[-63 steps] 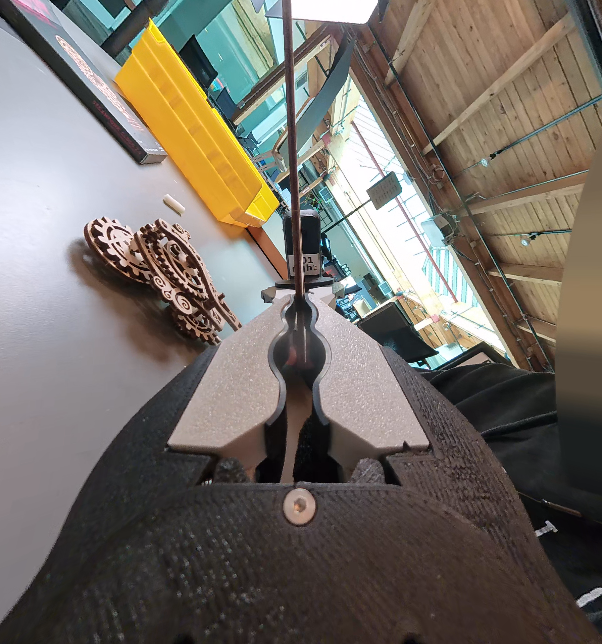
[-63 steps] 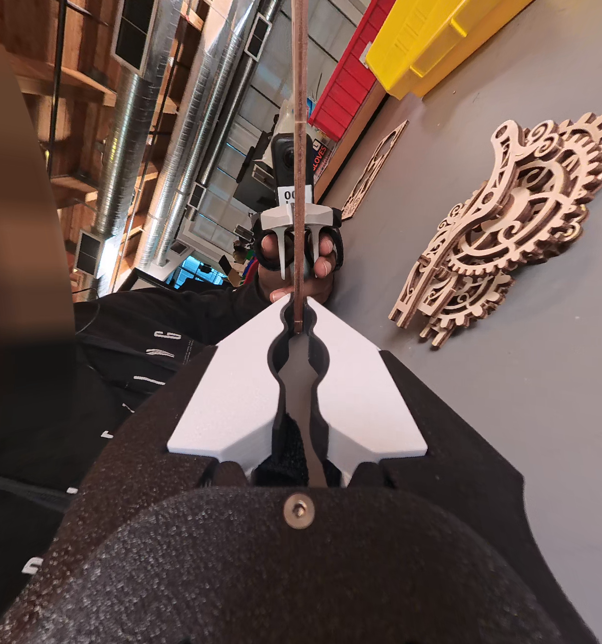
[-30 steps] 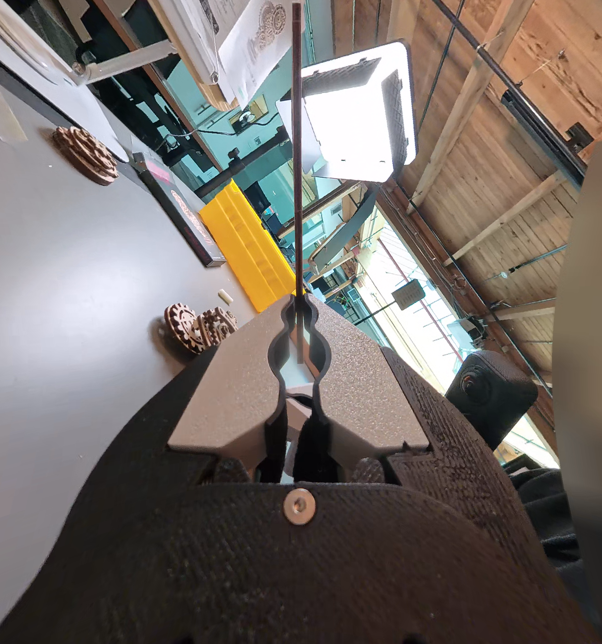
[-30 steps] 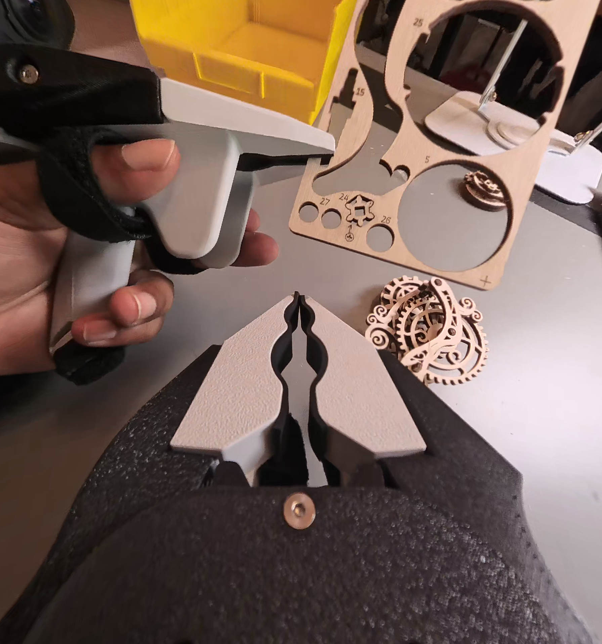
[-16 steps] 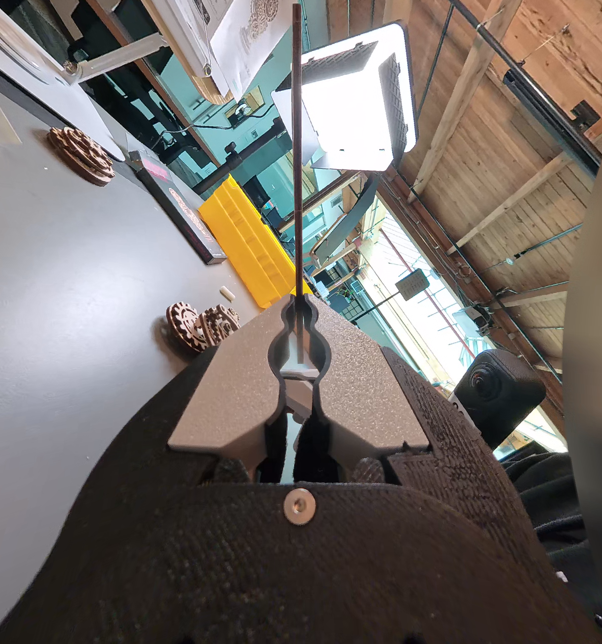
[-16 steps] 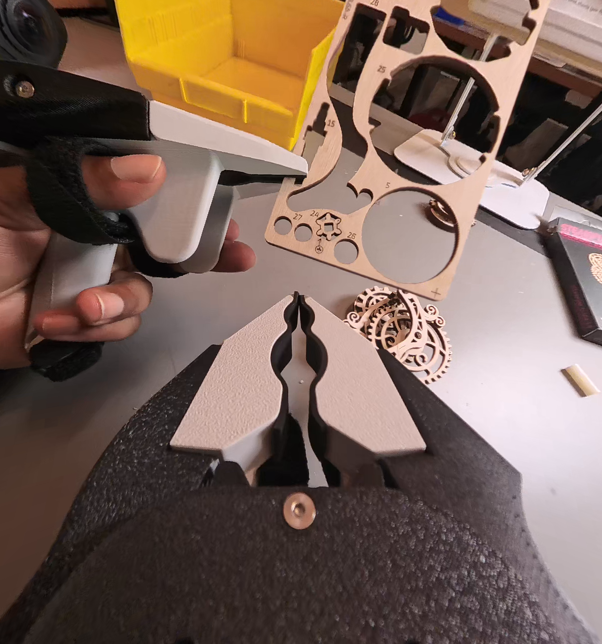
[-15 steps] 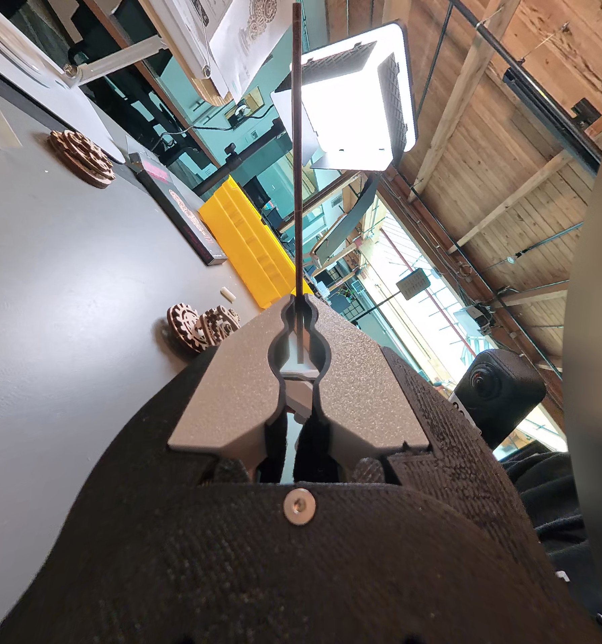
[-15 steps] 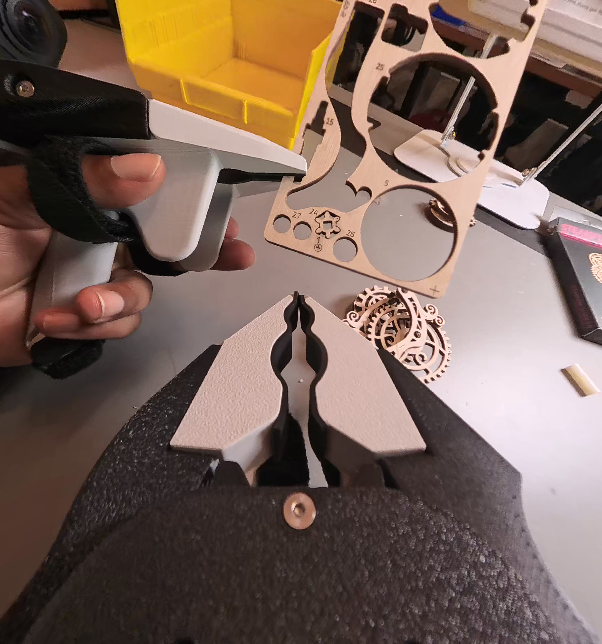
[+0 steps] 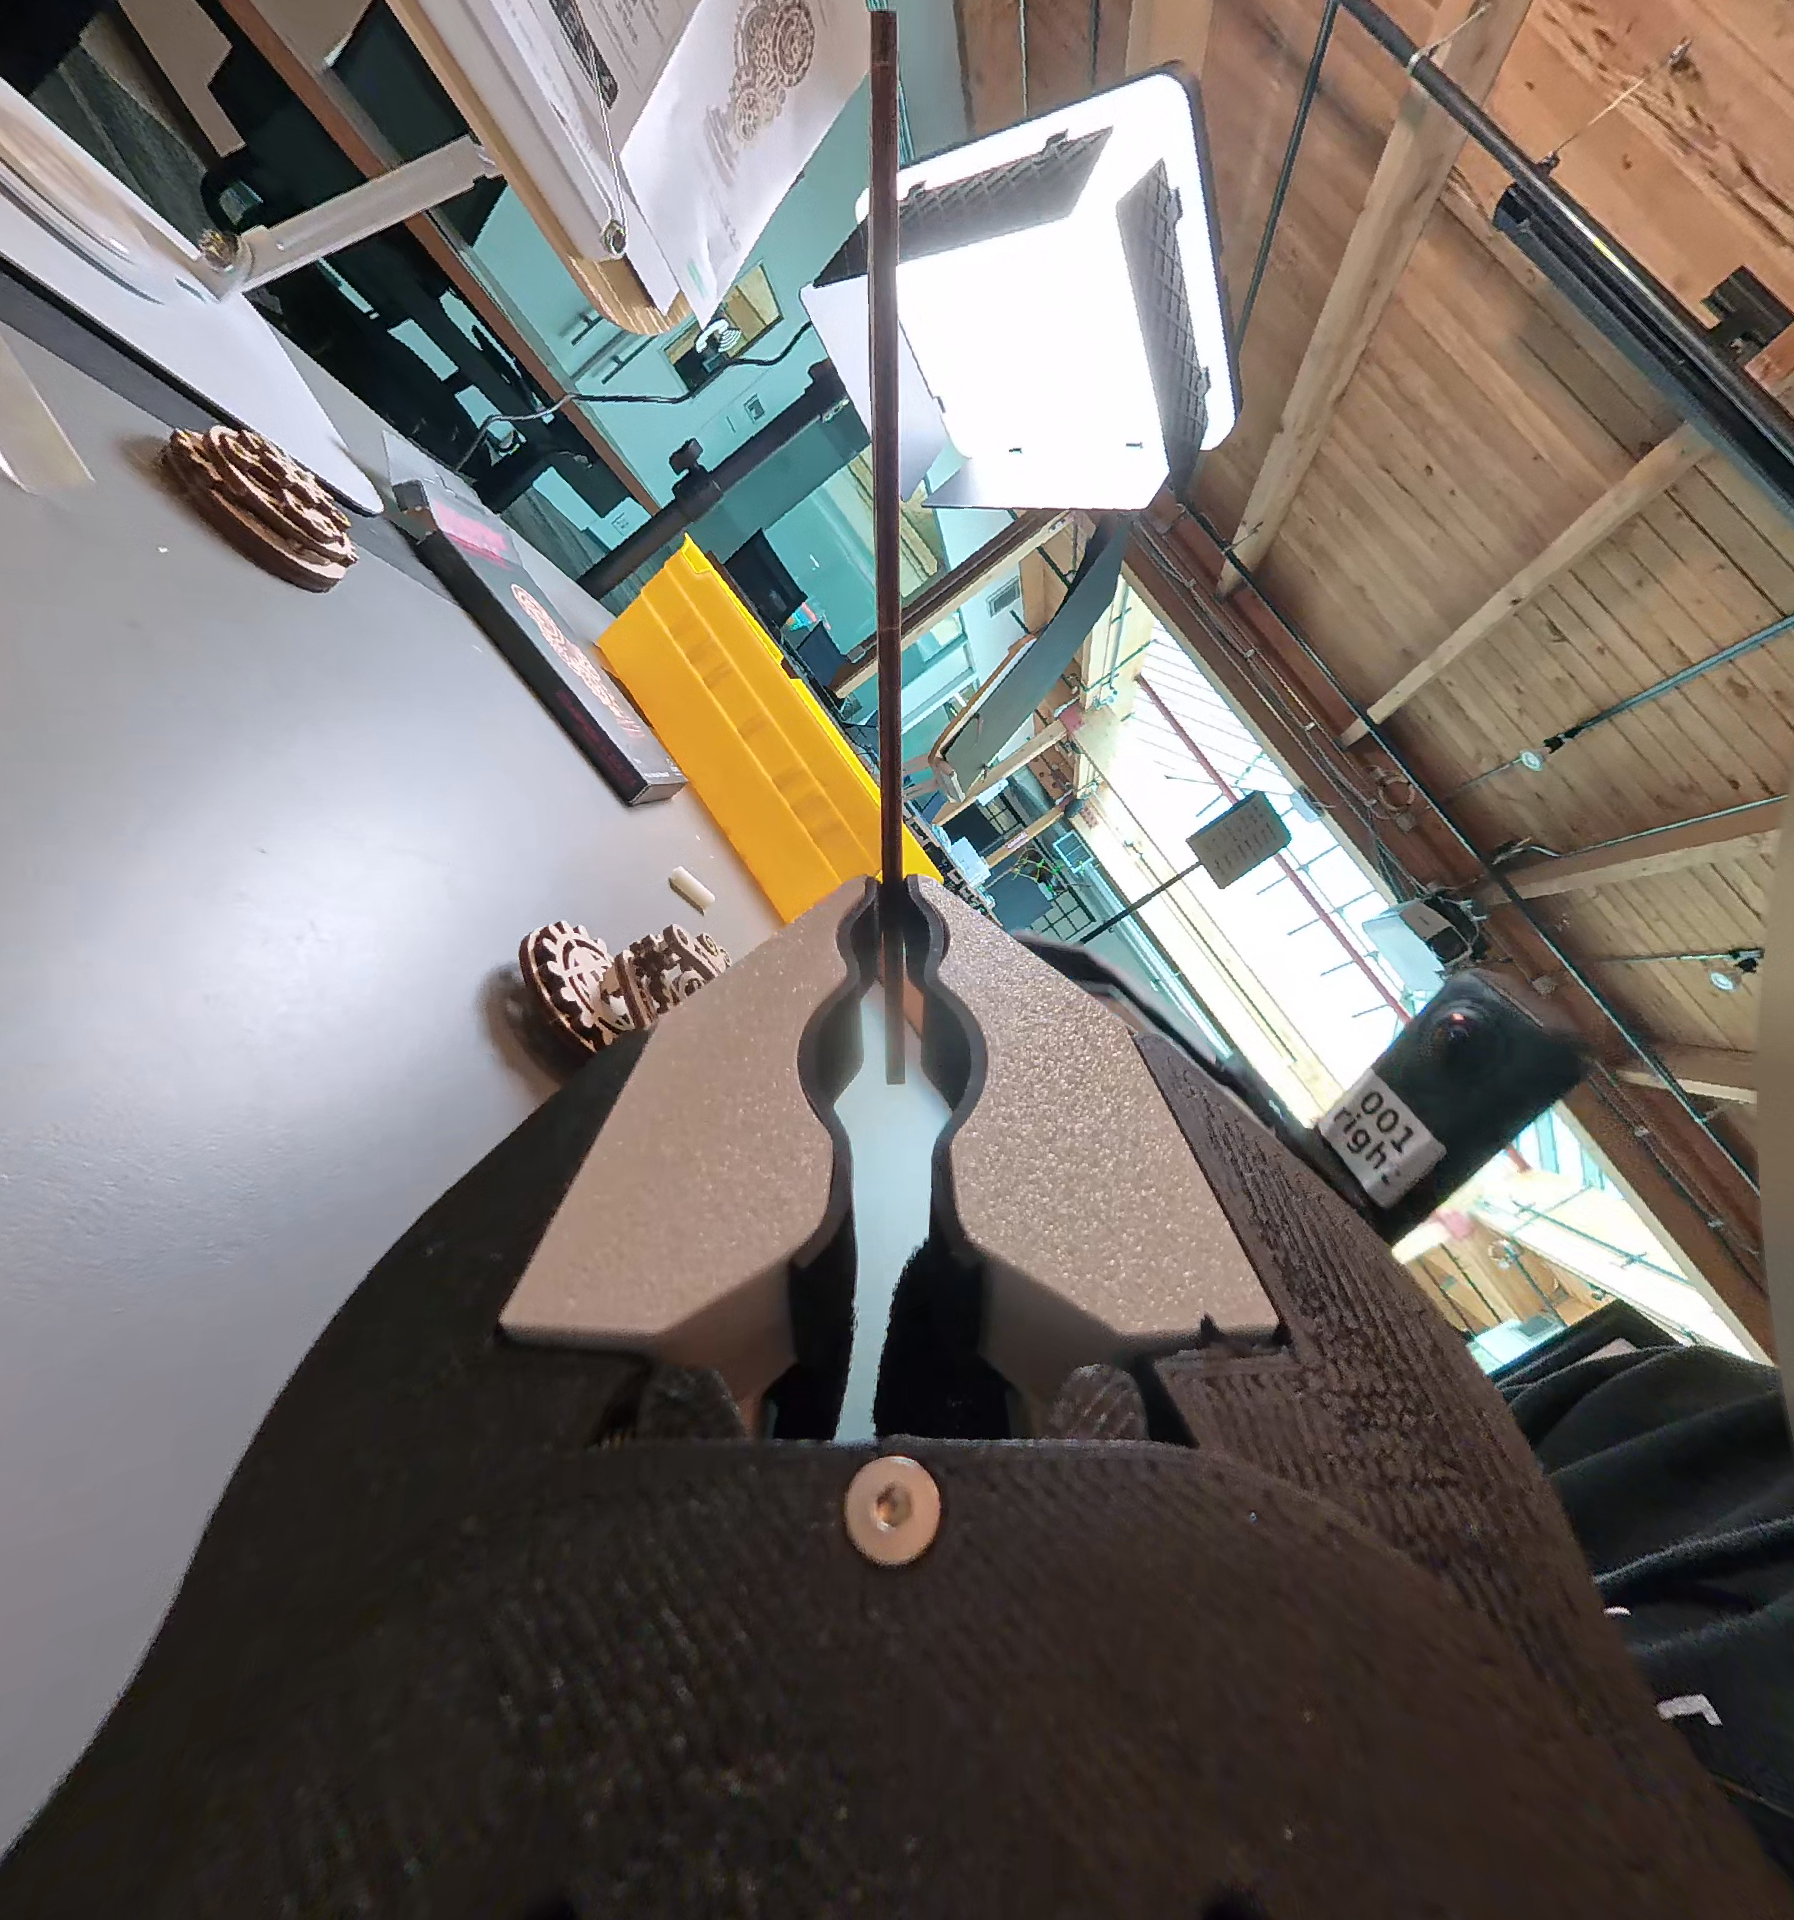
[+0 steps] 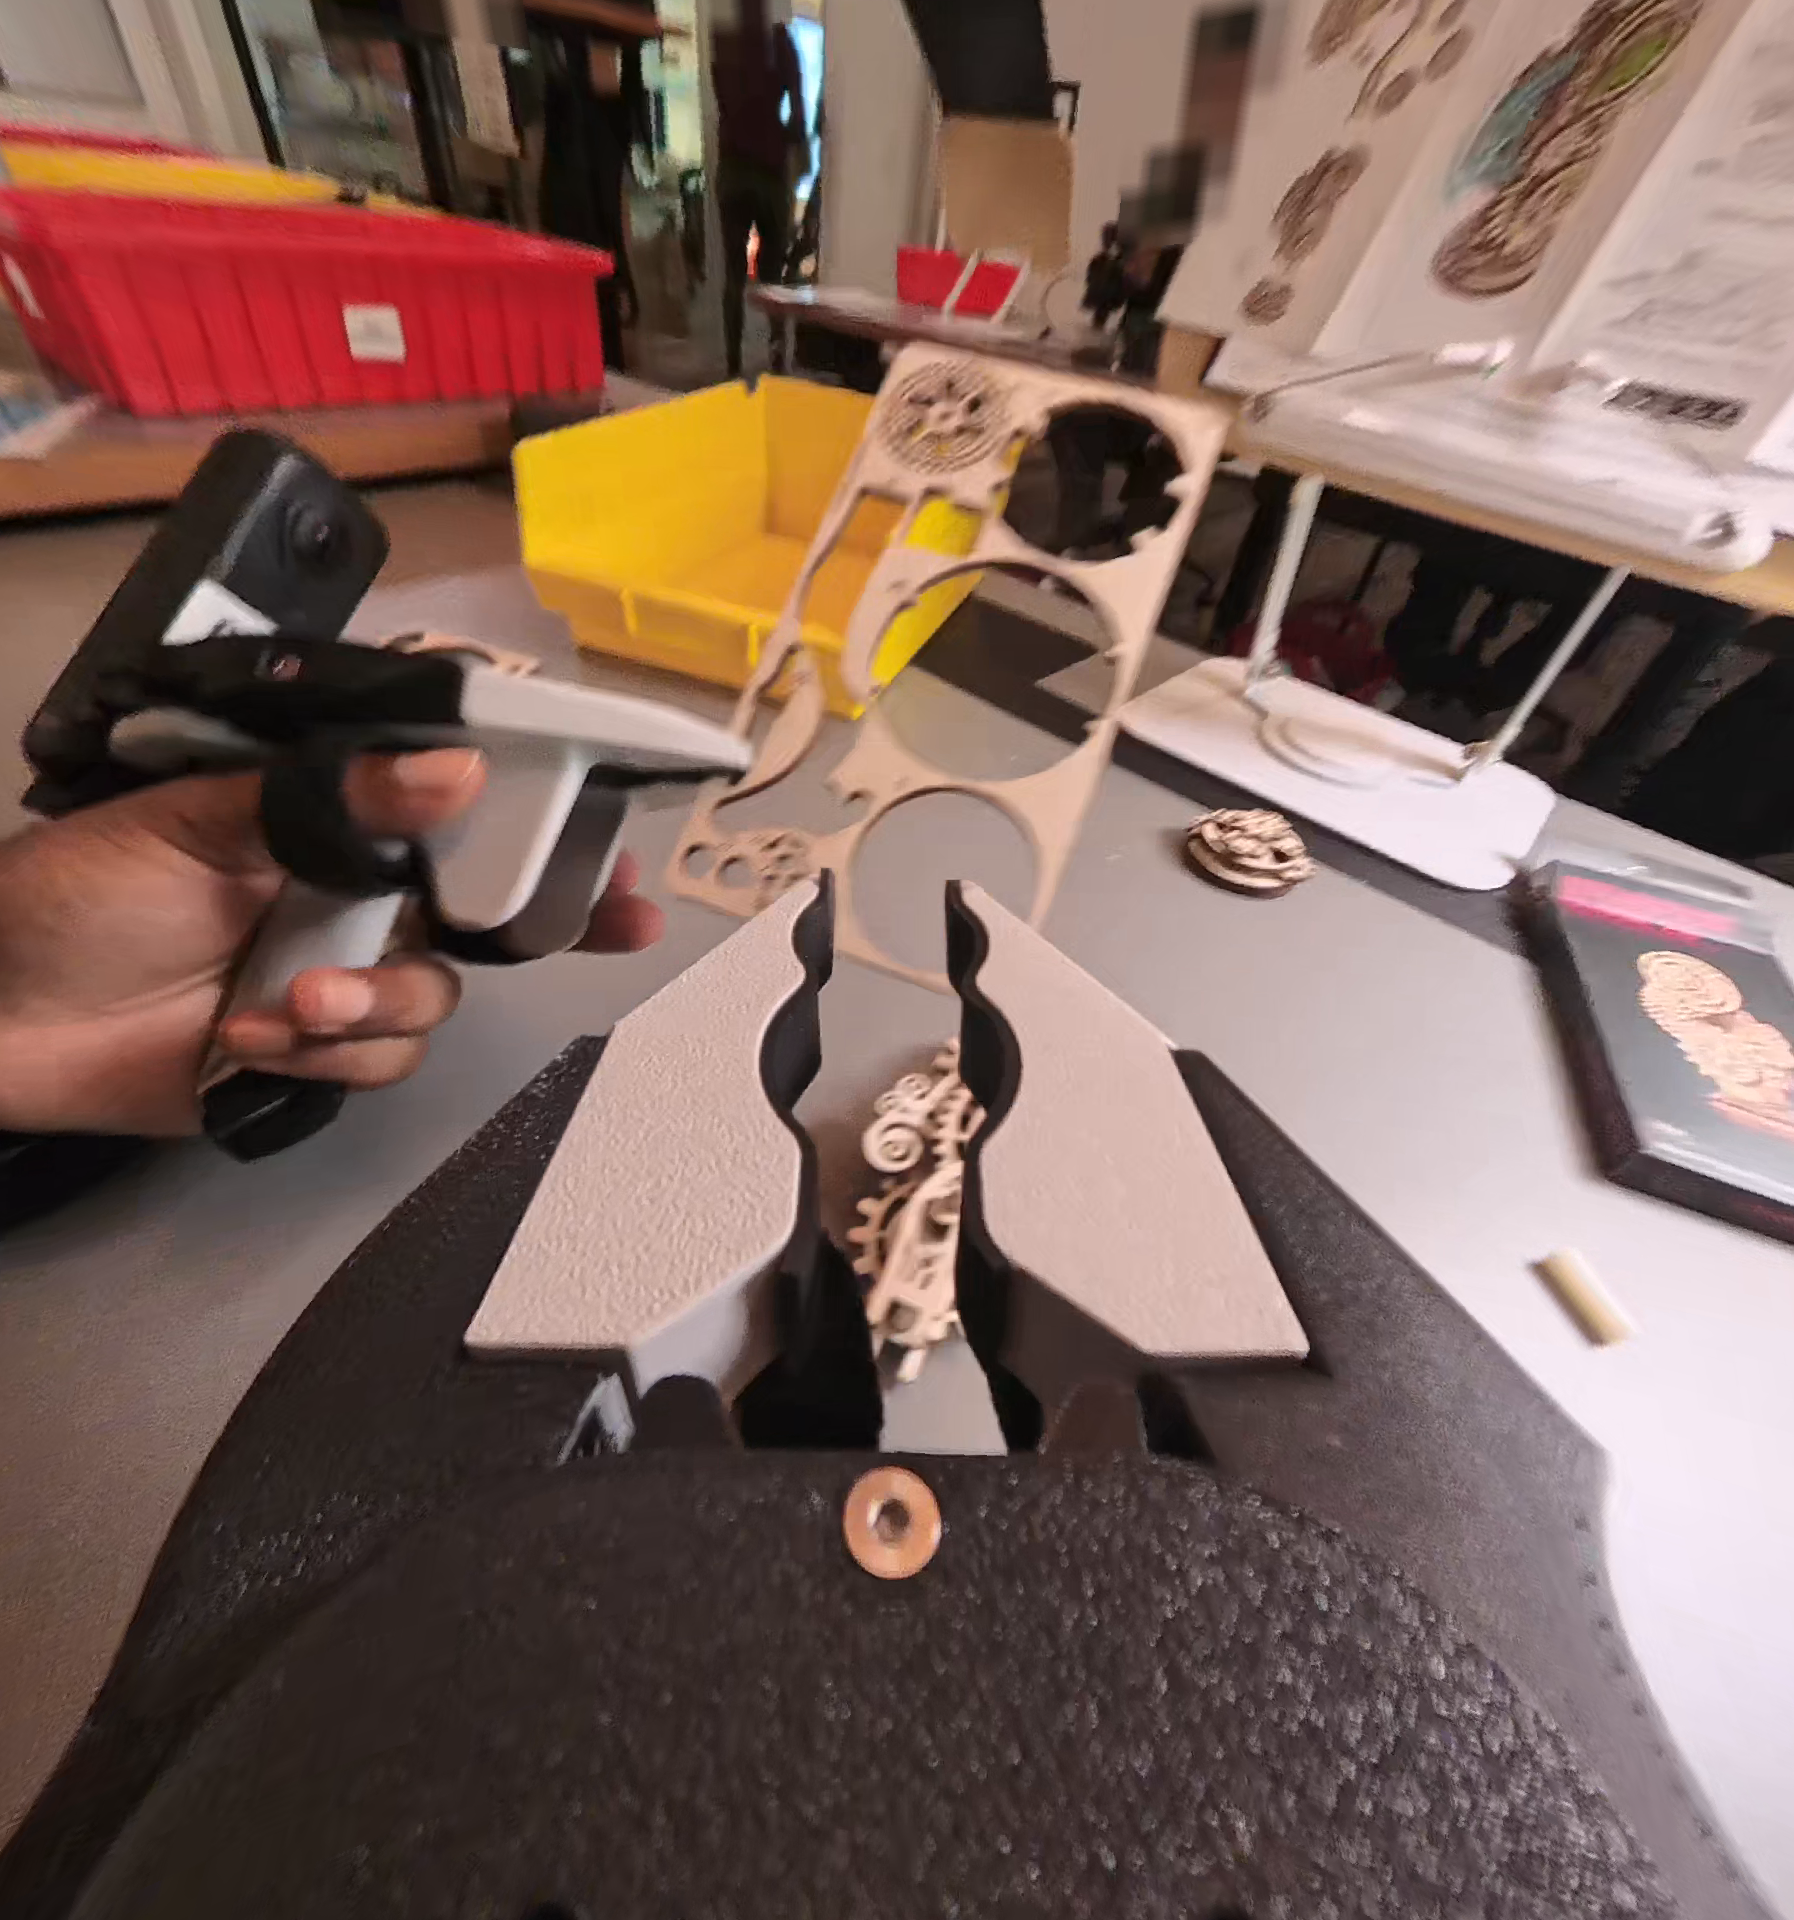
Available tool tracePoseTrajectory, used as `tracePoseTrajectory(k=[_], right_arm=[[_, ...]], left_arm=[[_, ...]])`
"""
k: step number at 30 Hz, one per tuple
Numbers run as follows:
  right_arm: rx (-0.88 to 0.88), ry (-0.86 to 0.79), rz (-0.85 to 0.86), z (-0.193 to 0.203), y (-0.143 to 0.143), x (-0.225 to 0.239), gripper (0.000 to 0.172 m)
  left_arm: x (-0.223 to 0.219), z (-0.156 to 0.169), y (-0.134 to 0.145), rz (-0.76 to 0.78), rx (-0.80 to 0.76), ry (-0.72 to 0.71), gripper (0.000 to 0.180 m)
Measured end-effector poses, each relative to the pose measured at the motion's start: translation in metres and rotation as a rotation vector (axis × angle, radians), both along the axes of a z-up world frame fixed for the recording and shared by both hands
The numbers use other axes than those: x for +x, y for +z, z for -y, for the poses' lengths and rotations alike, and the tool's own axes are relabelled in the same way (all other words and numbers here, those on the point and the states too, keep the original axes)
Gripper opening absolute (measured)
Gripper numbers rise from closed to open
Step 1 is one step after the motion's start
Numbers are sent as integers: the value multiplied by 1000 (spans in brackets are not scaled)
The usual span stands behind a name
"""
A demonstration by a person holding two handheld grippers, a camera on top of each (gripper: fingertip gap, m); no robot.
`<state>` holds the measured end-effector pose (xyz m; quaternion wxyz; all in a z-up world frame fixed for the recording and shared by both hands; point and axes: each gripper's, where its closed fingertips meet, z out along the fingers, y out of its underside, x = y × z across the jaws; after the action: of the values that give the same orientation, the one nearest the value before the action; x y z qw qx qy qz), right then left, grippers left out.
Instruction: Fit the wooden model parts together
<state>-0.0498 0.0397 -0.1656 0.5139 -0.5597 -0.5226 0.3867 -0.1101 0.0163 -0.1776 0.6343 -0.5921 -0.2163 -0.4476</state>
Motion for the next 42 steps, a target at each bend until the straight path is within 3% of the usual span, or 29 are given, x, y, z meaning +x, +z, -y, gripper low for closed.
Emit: tracePoseTrajectory(k=[5, 14, 18, 23, 24, 31, 35, 39, 42], right_arm=[[-39, -33, -26, -45, 8, 10, 37], [-124, 88, -68, -41, 12, 8, 32], [-74, 104, -122, -58, 46, 14, 51], [-290, 439, -93, -37, 81, 17, 63], [-336, 493, -96, -29, 84, 18, 62], [-559, 660, -133, -16, 89, 45, 5], [-649, 674, -171, -20, 93, 77, 1], [-695, 636, -194, -26, 88, 105, 2], [-691, 560, -187, -40, 79, 118, 2]], left_arm=[[5, 0, 1, -13, 8, -17, 1], [24, 3, 10, -54, 60, -100, 1], [48, 7, 13, -144, 86, -207, 1], [77, 16, 21, -275, 153, -321, 1], [82, 17, 20, -313, 158, -336, 1], [128, 19, 12, -464, 155, -468, 2], [148, 13, 15, -546, 157, -521, 3], [174, -4, 25, -642, 159, -607, 25], [201, -22, 29, -649, 144, -686, 21]])
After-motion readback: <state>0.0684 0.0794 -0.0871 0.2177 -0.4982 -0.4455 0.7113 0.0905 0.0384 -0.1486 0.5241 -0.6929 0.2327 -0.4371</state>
